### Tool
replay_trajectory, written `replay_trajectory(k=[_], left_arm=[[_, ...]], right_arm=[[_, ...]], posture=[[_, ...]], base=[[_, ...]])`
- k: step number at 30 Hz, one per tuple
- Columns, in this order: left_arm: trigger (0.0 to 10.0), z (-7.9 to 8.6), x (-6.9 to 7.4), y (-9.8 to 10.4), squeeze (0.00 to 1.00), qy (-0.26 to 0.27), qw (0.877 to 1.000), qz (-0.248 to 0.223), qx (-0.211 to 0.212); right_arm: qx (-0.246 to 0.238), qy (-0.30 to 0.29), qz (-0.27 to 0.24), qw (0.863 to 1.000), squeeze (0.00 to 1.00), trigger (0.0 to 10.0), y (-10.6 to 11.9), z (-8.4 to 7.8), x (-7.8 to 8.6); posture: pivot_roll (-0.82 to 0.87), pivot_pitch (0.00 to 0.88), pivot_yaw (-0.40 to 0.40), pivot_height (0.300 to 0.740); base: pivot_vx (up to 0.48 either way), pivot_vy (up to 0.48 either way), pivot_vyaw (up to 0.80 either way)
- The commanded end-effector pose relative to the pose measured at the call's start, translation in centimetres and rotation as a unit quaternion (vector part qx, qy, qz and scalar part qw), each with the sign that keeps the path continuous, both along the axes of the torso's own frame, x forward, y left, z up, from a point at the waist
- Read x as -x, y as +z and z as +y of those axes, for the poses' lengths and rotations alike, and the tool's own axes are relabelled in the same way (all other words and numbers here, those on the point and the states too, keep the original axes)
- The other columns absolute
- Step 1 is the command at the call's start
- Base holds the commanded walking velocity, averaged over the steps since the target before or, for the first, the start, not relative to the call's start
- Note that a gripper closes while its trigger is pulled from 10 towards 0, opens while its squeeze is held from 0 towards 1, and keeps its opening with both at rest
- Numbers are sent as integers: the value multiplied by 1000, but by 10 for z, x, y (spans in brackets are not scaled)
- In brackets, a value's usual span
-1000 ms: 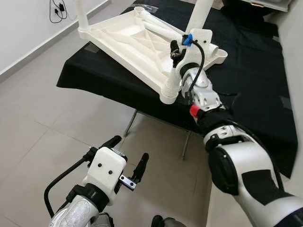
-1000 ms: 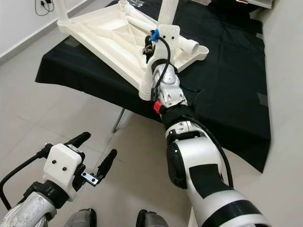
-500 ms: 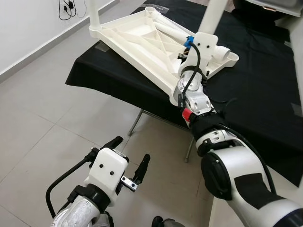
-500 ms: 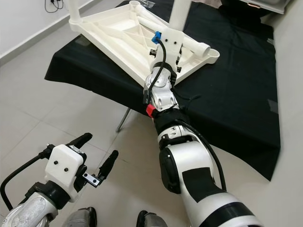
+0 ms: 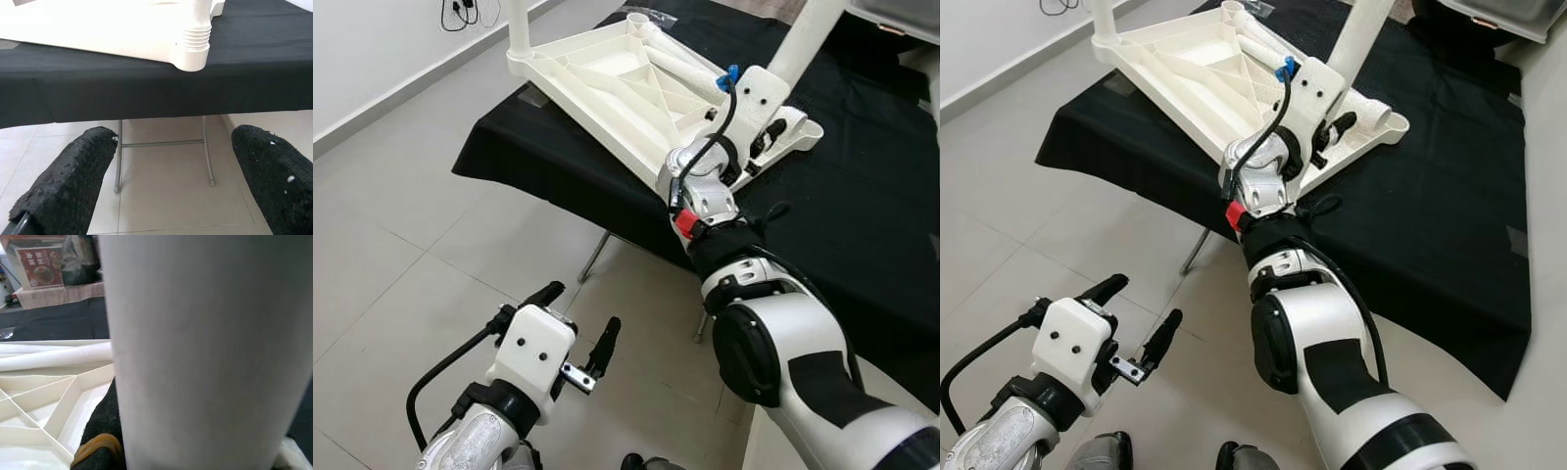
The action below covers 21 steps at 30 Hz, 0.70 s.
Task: Building children table
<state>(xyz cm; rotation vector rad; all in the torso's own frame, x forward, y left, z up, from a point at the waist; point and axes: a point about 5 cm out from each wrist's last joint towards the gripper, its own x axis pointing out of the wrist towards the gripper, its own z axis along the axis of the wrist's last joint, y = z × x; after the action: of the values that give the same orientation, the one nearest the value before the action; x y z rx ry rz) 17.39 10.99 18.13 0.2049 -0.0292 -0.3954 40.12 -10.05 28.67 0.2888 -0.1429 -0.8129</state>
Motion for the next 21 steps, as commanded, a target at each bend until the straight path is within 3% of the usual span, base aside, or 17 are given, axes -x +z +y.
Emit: replay_trajectory(k=[1, 7, 10, 11, 13, 21], left_arm=[[10000, -2, 2, -6, 0, -2, 1000, 12, -3], [10000, -2, 1, -6, 0, -1, 1000, 11, -3], [10000, -1, 2, -6, 0, -2, 1000, 12, -5], [10000, -1, 1, -7, 0, -1, 1000, 12, -4], [10000, -2, 1, -7, 0, -1, 1000, 12, -5], [10000, -2, -3, -10, 0, -2, 1000, 11, -4]], right_arm=[[-36, -29, 114, 992, 0, 10000, -54, -8, 3], [-45, -23, 85, 995, 0, 10000, -44, -7, 1], [-26, -20, 44, 999, 0, 10000, -26, -7, 0], [-22, 5, -4, 1000, 0, 10000, -4, -5, -2], [-24, 18, -27, 999, 0, 10000, 6, -4, -3], [-30, 60, -143, 987, 0, 10000, 62, -11, 2]], posture=[[159, 219, -135, 740], [160, 219, -138, 740], [160, 219, -138, 740], [153, 212, -133, 740], [153, 210, -133, 740], [151, 187, -124, 740]], base=[[0, 0, 0], [0, 0, 0], [0, 0, 0], [0, 0, 0], [0, 0, 0], [0, 0, 0]])
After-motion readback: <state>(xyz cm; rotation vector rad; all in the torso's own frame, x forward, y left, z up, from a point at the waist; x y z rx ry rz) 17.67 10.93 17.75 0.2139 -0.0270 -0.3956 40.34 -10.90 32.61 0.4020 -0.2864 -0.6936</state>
